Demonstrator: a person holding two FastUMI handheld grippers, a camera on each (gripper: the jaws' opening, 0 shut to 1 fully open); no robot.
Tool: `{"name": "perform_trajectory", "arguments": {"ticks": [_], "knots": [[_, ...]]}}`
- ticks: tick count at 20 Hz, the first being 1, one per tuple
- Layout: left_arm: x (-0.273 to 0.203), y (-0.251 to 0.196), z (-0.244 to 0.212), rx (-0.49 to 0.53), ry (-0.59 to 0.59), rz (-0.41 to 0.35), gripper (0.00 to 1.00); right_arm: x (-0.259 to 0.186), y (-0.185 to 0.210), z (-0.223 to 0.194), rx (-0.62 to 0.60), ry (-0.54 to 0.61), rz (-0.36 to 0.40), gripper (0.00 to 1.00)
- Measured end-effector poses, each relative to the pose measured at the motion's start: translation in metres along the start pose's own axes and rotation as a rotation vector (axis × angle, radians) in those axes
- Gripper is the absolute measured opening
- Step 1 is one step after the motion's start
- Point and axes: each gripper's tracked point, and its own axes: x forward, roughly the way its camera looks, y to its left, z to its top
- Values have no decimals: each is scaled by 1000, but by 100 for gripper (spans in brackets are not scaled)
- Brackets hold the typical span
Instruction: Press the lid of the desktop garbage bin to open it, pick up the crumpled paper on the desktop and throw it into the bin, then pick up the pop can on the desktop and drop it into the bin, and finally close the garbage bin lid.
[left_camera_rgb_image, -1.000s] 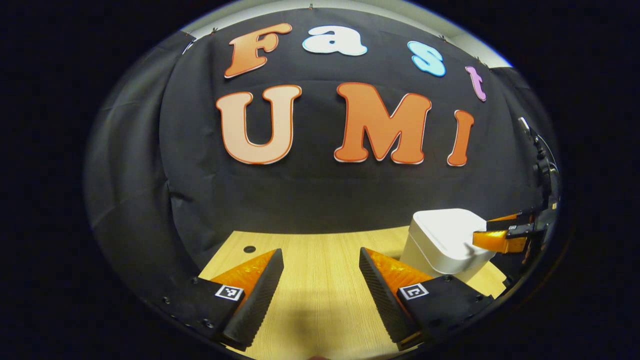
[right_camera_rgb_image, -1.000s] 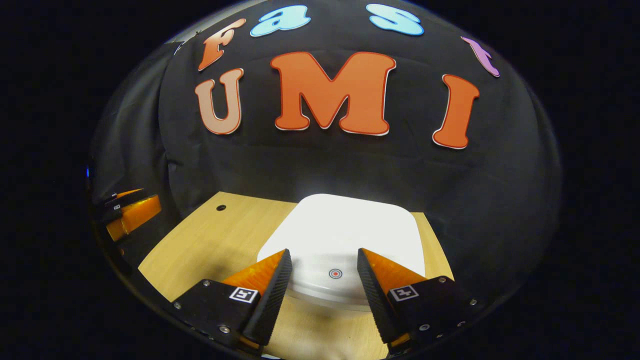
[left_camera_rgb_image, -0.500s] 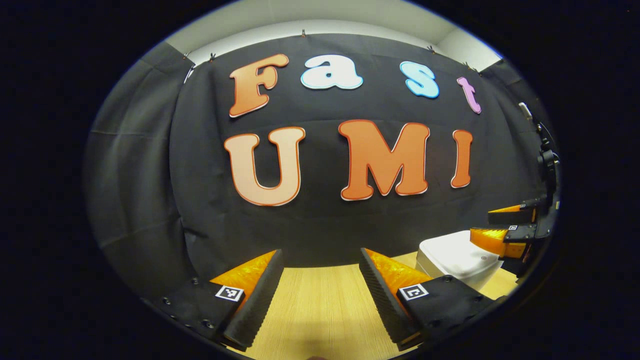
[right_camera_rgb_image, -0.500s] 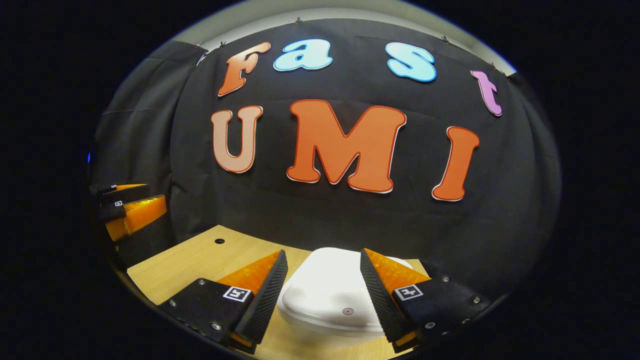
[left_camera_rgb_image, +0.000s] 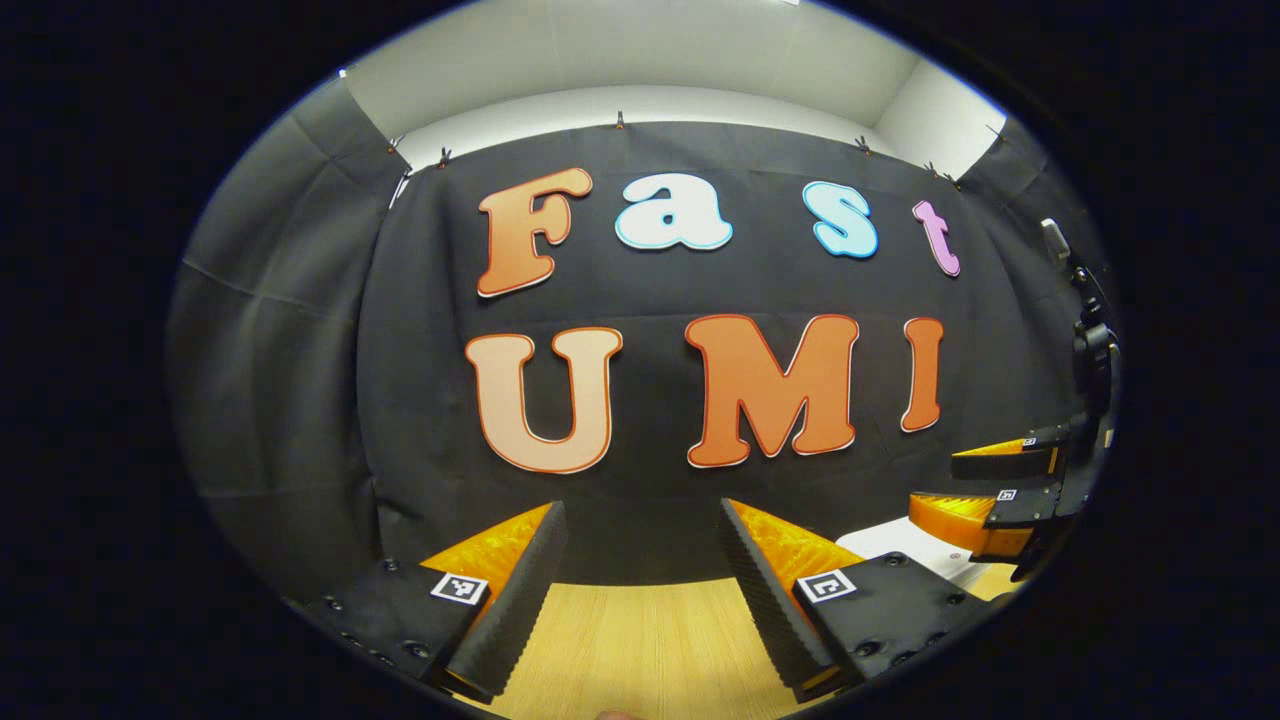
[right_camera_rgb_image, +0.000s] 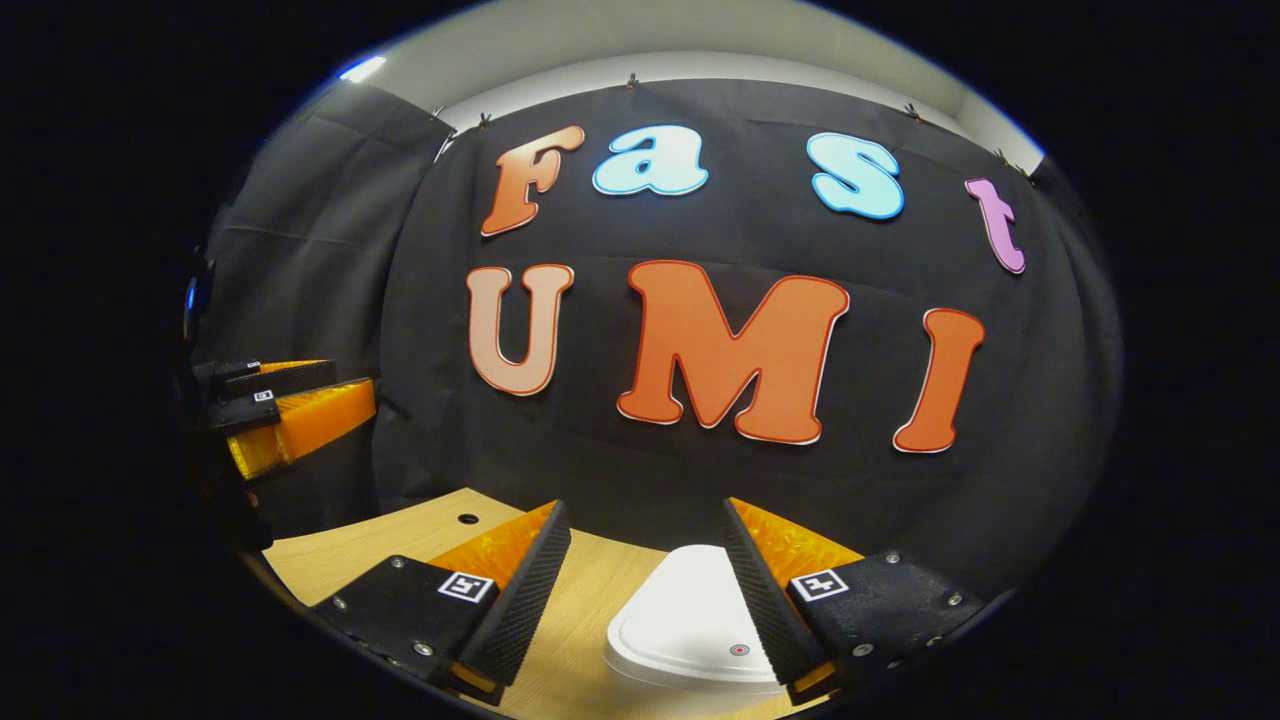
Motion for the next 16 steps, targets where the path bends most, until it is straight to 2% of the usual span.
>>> {"name": "perform_trajectory", "arguments": {"ticks": [6, 10, 16], "knots": [[-1, 5, -6, -12, 9, 11, 96, -4, 5, 0, 20, -4, 4, 99], [-4, 5, -4, -11, 1, 9, 96, -5, 11, 9, 44, -42, 32, 99], [-4, 13, -9, -8, 7, 14, 96, -4, 22, 21, 16, -81, 42, 99]]}}
